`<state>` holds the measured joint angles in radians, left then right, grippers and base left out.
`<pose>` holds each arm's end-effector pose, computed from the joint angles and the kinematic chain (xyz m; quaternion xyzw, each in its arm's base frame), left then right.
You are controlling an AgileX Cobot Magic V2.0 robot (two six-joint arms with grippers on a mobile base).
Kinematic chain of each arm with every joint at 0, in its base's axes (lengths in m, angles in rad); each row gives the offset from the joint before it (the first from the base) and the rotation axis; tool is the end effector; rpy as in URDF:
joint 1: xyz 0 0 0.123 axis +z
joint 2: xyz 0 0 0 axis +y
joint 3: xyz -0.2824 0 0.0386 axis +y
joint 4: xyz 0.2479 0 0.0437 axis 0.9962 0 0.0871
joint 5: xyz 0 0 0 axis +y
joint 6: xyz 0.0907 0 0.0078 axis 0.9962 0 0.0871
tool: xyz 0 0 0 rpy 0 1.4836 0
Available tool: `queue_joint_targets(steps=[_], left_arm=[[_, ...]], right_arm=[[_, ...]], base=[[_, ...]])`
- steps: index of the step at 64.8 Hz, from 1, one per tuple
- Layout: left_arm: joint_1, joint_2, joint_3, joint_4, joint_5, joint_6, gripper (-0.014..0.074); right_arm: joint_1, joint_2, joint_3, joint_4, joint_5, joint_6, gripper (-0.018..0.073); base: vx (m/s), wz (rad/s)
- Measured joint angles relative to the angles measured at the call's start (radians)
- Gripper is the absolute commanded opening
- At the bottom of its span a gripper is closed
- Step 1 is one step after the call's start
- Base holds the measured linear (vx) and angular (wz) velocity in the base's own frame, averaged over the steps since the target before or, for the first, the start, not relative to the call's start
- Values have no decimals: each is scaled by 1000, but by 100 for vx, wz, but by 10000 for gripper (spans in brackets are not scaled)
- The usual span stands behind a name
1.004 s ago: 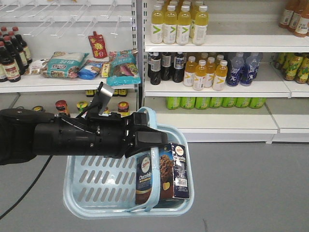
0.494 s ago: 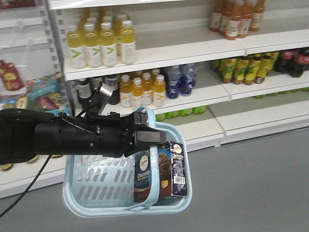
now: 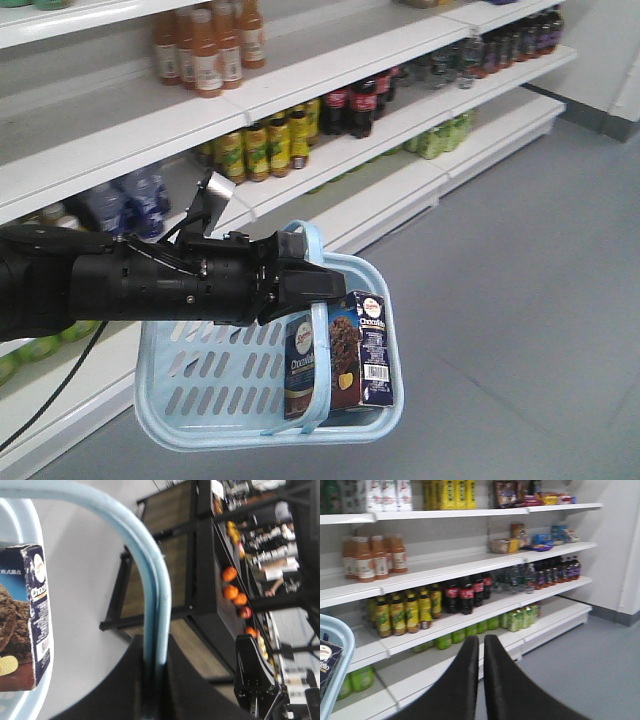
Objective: Left arm holds basket, right arm returns cookies
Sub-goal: 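Keep holding the basket with the left gripper while turning the base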
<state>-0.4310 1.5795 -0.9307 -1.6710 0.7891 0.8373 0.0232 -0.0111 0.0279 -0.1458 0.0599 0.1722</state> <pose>0.2662 -0.1933 0.2615 0.0233 0.8106 -0.5537 0.1893 0.0568 0.0005 0.1989 0.0043 0.7031 0.0147 0.7109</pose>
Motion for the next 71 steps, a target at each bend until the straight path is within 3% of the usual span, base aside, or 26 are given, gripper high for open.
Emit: queue_joint_targets(steps=[71], left_arm=[[0, 0, 0, 0, 1, 0, -3]], right_arm=[[0, 0, 0, 0, 0, 0, -11]], base=[[18, -70]])
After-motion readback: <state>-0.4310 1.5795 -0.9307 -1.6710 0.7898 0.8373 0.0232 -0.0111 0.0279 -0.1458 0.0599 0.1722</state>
